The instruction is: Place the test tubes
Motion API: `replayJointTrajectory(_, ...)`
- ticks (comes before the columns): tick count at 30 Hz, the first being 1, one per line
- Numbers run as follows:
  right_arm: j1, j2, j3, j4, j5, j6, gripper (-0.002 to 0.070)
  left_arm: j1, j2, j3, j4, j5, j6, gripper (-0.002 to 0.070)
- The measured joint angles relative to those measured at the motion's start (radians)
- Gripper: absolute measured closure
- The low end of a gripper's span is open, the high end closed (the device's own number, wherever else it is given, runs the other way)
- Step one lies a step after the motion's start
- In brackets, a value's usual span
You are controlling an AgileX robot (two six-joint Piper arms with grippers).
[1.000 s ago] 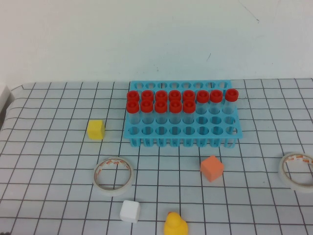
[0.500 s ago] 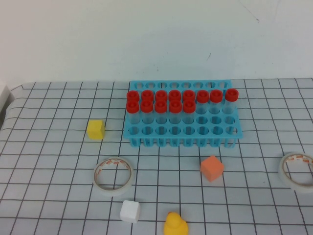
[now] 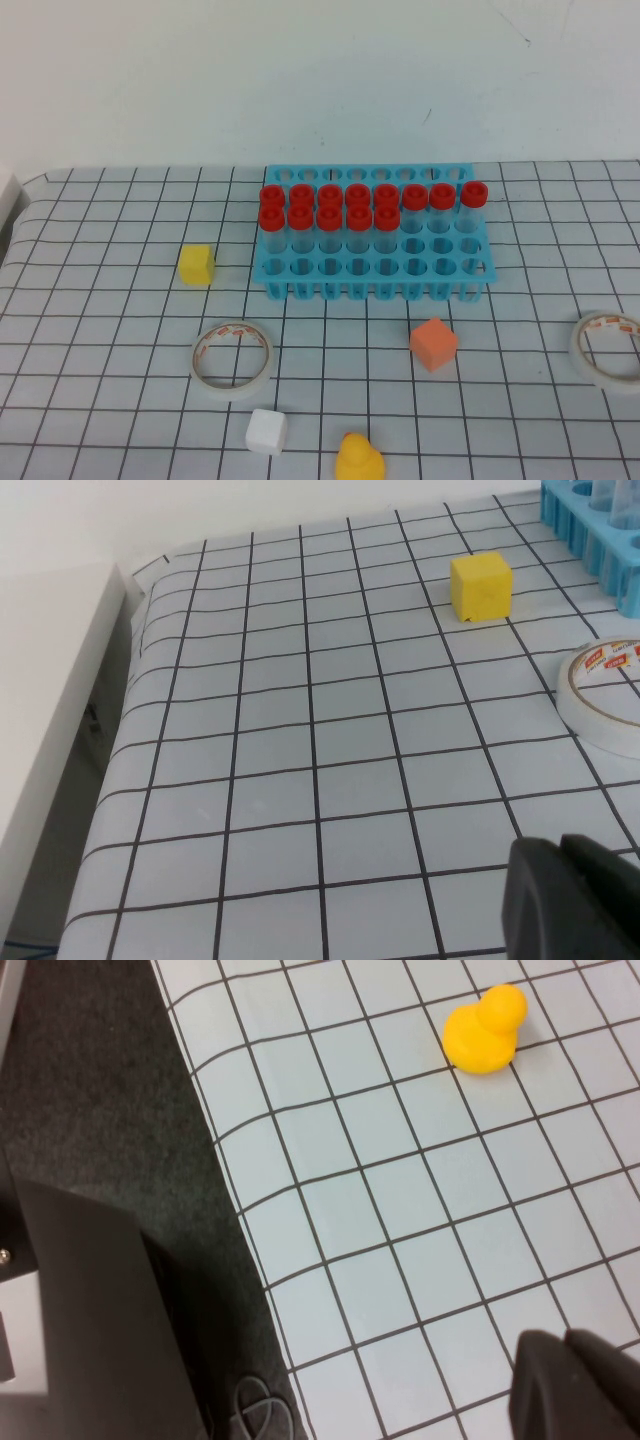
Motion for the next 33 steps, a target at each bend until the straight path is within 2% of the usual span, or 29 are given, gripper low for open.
replayJointTrajectory(14, 0.0, -0.006, 0.0, 0.0, 0.005, 0.0, 0.0678, 0.0, 0.0, 0.0, 0.0, 0.0, 0.0, 0.0676)
replayJointTrajectory(16, -0.027, -0.021, 0.0, 0.002, -0.002, -0.013, 0.0678, 0.0, 0.0, 0.0, 0.0, 0.0, 0.0, 0.0676)
replayJointTrajectory(20, -0.22, -0.065, 0.023, 0.0, -0.089, -0.038, 0.0678, 0.0, 0.0, 0.0, 0.002, 0.0, 0.0, 0.0676)
replayJointTrajectory(23, -0.372, -0.101, 0.087, -0.034, -0.257, -0.07, 0.0678, 0.0, 0.0, 0.0, 0.002, 0.0, 0.0, 0.0676)
replayJointTrajectory(29, -0.689, -0.233, 0.308, -0.062, -0.608, -0.097, 0.0678, 0.0, 0.0, 0.0, 0.002, 0.0, 0.0, 0.0676)
replayJointTrajectory(31, -0.812, -0.339, 0.412, -0.065, -0.69, -0.097, 0.0678, 0.0, 0.0, 0.0, 0.002, 0.0, 0.0, 0.0676)
replayJointTrajectory(33, -0.883, -0.407, 0.473, -0.065, -0.708, -0.1, 0.0678, 0.0, 0.0, 0.0, 0.002, 0.0, 0.0, 0.0676)
